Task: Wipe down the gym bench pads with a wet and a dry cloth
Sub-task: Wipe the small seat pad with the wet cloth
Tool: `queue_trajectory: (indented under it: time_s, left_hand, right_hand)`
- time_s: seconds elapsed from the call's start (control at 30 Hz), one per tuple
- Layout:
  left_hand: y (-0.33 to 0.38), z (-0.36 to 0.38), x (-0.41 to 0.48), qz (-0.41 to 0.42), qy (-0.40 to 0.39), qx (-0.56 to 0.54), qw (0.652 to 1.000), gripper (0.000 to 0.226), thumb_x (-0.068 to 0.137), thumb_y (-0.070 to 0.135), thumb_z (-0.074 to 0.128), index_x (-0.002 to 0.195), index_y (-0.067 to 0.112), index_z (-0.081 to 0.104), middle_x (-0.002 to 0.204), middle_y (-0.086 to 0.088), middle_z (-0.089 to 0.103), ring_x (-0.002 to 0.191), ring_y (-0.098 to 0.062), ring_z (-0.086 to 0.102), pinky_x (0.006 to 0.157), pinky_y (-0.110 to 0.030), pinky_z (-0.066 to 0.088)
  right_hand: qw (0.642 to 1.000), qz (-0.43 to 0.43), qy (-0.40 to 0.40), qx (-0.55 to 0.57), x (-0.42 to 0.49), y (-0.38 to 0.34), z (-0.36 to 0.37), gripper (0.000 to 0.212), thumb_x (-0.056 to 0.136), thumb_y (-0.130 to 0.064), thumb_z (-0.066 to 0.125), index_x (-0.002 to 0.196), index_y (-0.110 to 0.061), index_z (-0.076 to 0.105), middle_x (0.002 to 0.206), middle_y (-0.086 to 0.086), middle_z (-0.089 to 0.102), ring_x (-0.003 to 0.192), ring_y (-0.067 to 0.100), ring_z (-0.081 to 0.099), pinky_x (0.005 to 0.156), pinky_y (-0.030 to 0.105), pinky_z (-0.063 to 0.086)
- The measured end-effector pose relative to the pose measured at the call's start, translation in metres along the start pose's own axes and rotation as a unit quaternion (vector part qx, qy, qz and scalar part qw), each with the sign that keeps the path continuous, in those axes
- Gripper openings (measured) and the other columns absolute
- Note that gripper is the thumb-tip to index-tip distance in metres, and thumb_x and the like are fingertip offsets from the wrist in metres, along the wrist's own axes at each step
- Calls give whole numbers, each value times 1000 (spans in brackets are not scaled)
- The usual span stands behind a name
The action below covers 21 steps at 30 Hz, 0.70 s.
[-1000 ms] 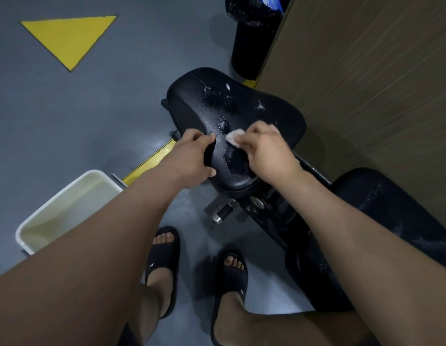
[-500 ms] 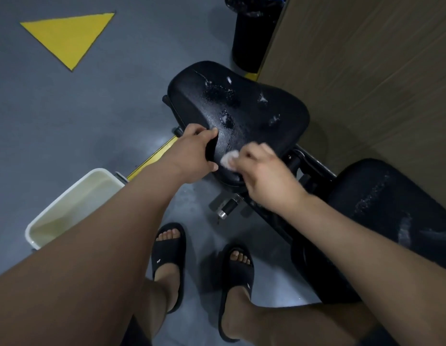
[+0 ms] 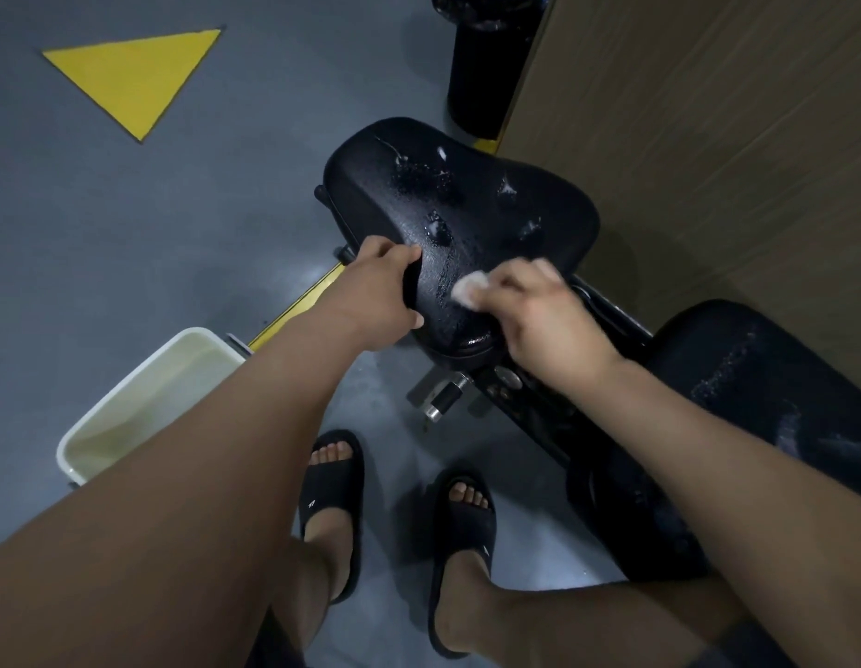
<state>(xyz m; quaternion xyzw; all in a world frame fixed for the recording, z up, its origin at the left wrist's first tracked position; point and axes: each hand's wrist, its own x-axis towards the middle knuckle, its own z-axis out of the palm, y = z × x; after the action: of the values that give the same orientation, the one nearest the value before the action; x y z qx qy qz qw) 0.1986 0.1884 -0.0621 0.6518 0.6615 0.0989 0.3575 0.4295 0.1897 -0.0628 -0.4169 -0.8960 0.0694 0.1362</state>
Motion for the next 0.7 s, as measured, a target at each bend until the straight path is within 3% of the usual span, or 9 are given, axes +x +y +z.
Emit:
queue_trajectory:
  time_s: [0.07,0.23,0.37,0.43,0.53,0.6,0.7]
  left_hand:
    - [2,0,-1,-3,1,5,1000,90,83,21,82,157,22,31,152,0,26,133,-25,47,113,-32,37]
    - [8,-2,1,-15,-6,16,1000,88,82,20,81,156,21,33,150,-4,26,134,-27,46,109,-31,38]
    - [16,-2,4,-30,22,10,999,67,90,18,69,151,19,40,146,-7,31,129,-31,50,106,-30,37]
    - [18,-2,5,-36,25,11,999,65,90,18,68,149,18,41,145,-7,32,128,-32,50,104,-30,38]
    - [22,-2,7,-44,31,12,999,64,89,21,69,147,17,42,145,-8,32,130,-33,48,106,-33,39]
    - [25,1,9,-48,37,10,998,63,90,25,69,146,14,43,144,-9,32,131,-34,47,109,-37,39]
    - [31,5,10,-38,48,4,998,69,91,34,71,150,16,39,147,-9,31,137,-34,40,116,-41,34]
  right_hand:
    - [997,60,45,12,0,-1,4,31,95,-7,58,119,-17,74,103,6,62,85,27,47,72,43,53]
    - [995,-76,-51,46,-24,-21,5,46,87,6,67,128,-15,70,108,9,59,90,29,50,79,39,52]
    - [999,39,31,18,-10,4,3,43,90,2,64,127,-18,71,106,11,59,88,32,50,75,45,55]
    - [997,74,30,3,-11,-5,6,45,90,1,59,132,-13,66,107,13,54,90,32,47,74,47,54]
    - [998,-27,-55,12,-25,-16,2,63,83,6,60,143,-12,56,110,13,50,94,32,48,79,45,54]
    - [996,-56,-67,12,-23,4,-5,67,84,6,64,146,-20,56,109,13,52,94,32,50,79,44,55]
    - [998,60,8,-16,-10,29,-9,48,97,-8,63,140,-29,60,100,7,48,89,29,47,72,45,55]
